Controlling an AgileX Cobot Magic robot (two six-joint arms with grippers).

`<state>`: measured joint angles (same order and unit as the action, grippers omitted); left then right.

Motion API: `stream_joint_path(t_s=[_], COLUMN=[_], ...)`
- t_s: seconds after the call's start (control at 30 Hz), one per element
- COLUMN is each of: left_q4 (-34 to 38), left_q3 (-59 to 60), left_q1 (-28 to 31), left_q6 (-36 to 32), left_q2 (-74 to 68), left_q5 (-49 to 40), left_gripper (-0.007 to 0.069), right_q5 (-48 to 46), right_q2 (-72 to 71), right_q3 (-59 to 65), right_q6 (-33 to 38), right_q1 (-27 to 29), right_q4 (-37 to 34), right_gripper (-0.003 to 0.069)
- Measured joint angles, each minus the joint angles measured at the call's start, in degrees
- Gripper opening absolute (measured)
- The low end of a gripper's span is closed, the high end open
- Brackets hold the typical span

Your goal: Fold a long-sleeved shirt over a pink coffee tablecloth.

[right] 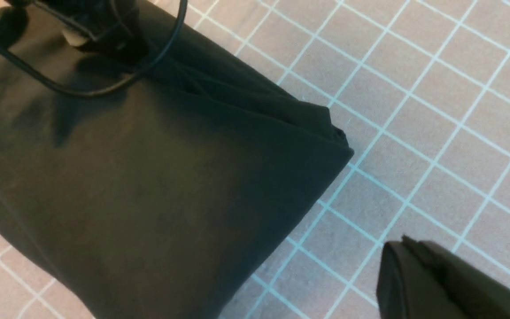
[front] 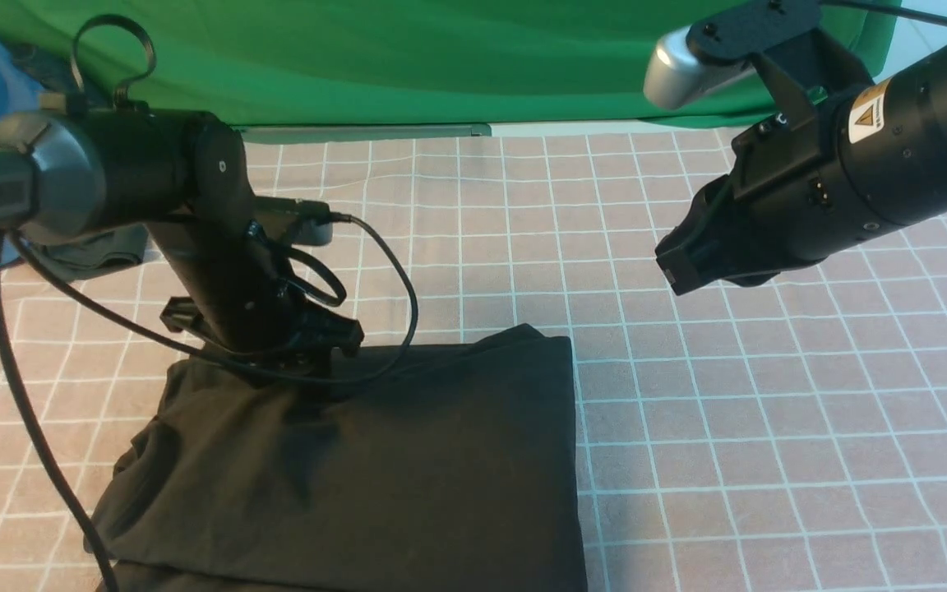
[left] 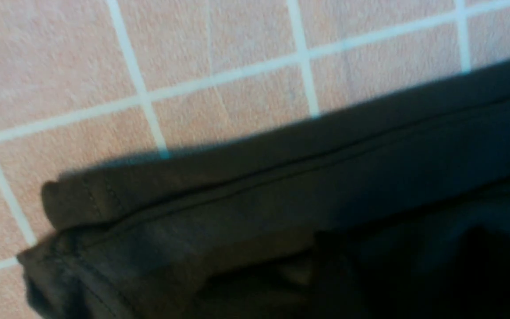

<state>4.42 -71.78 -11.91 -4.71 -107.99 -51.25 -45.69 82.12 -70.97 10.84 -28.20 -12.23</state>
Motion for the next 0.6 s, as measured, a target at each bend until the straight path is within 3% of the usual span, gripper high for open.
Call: stream_joint_path(t_s=[0.03,0.07,0.17,0.6], left_q4=[0.1,0.1,0.1,-4.8], left_q3=[0.0,0.0,0.0,0.0], left_q1=[0.0,0.0,0.0,0.0], left_q6=[-0.4,-0.6,-0.5,7.7], left_q2=[0.0,0.0,0.0,6.3], left_q5=[-0.4,-0.5,-0.5,-0.9], left_gripper=[0.0176,0.0120,0.0029,0.0027], right_q5=[0.0,0.0,0.0,0.2], right_q2=[0.0,0.0,0.0,0.0], right_q3=[0.0,0.0,0.0,0.1], right_q6=[0.0,0.0,0.0,0.0], right_q1=[0.0,0.0,0.0,0.0], right_q4=[0.0,0.0,0.0,-0.1], right_gripper=[0.0035,0.0035,0.0035,0.0035])
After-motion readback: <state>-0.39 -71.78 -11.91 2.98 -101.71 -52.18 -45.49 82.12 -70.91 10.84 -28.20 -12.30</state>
